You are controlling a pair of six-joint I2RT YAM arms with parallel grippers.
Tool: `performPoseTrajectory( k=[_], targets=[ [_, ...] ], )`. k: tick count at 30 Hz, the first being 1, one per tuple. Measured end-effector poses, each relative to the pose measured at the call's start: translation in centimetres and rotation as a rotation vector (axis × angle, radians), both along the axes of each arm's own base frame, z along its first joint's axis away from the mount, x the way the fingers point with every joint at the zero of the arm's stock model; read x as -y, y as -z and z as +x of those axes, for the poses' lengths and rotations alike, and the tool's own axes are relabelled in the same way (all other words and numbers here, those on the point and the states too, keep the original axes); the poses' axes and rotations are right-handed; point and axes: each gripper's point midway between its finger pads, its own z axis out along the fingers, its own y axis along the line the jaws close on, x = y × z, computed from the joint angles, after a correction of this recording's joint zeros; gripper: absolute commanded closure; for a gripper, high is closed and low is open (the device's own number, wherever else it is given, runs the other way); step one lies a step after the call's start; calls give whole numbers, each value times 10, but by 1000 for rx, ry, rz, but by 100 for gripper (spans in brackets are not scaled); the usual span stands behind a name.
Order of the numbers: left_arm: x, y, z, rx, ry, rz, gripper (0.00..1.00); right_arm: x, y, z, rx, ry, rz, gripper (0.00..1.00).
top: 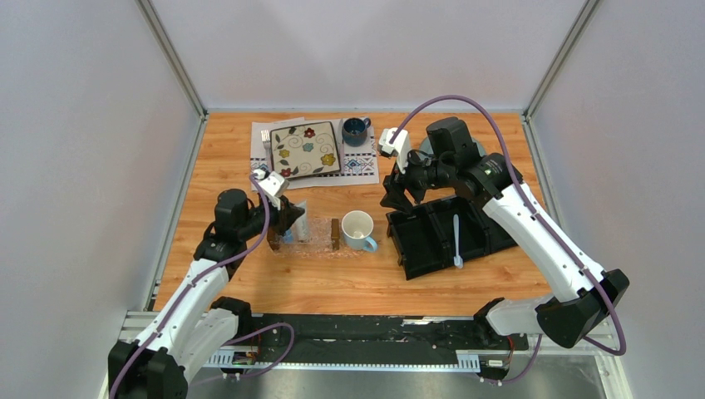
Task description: Prepare toiletry sets of a toothbrush and toothpaste on the tray
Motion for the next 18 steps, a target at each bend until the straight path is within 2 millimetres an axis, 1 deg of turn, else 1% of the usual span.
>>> performPoseTrajectory(
  k=[1, 3, 12, 18],
  targets=[
    [0, 0, 0, 0, 3, -1, 72, 0, 0, 0, 0, 0, 0, 34],
    [1, 0, 0, 2, 7, -3, 71, 0, 0, 0, 0, 0, 0, 34],
    [1, -1, -1, 2, 11, -4, 69, 0, 0, 0, 0, 0, -1, 34],
    [0, -5, -2, 20, 8, -7, 61, 0, 0, 0, 0, 1, -1, 34]
  ],
)
